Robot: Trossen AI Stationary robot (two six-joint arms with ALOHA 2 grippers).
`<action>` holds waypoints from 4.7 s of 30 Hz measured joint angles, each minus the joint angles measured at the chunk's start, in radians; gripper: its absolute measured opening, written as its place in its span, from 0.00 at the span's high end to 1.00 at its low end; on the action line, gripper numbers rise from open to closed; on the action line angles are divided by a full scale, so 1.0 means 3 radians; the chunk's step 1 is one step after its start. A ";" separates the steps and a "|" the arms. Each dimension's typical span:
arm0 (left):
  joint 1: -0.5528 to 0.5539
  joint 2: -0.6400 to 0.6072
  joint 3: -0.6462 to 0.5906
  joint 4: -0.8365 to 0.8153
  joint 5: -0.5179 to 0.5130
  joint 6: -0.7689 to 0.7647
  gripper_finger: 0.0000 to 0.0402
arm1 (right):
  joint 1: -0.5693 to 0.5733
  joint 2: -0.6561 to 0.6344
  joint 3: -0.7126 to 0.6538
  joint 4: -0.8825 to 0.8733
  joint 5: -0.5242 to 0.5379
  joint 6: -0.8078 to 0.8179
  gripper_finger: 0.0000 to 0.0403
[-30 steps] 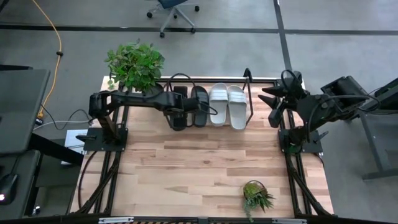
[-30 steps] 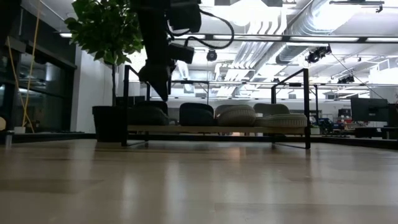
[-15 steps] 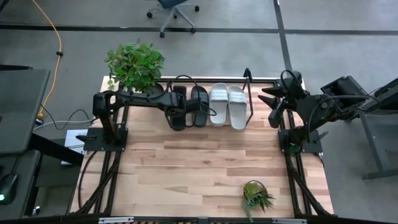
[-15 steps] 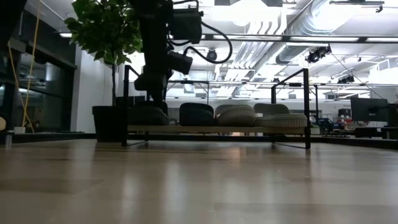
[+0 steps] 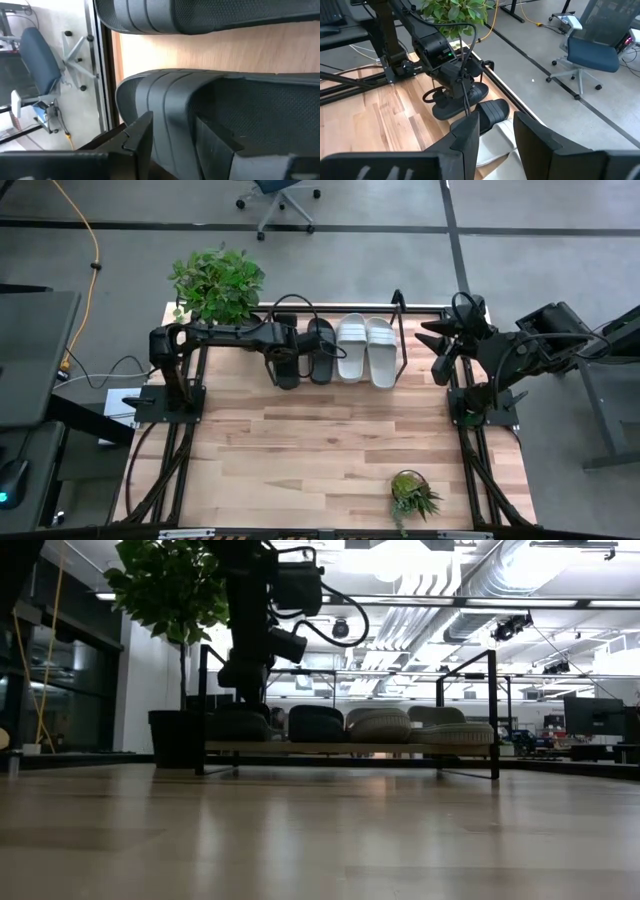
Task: Pick and place slides into the shelf
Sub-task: Adjust the black slipper on the shelf
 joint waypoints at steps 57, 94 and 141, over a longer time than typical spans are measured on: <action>-0.0069 -0.0008 0.0001 0.0094 0.0056 0.0226 0.99 | -0.0003 0.0000 0.0000 0.0000 0.0125 -0.0017 0.72; 0.0020 -0.0005 0.0183 0.0086 0.0102 0.0264 0.99 | -0.0001 0.0000 0.0000 0.0000 0.0125 -0.0006 0.72; 0.0020 -0.0049 0.0179 0.0063 -0.0022 0.0233 0.66 | -0.0001 -0.0001 -0.0001 0.0000 0.0124 0.0020 0.72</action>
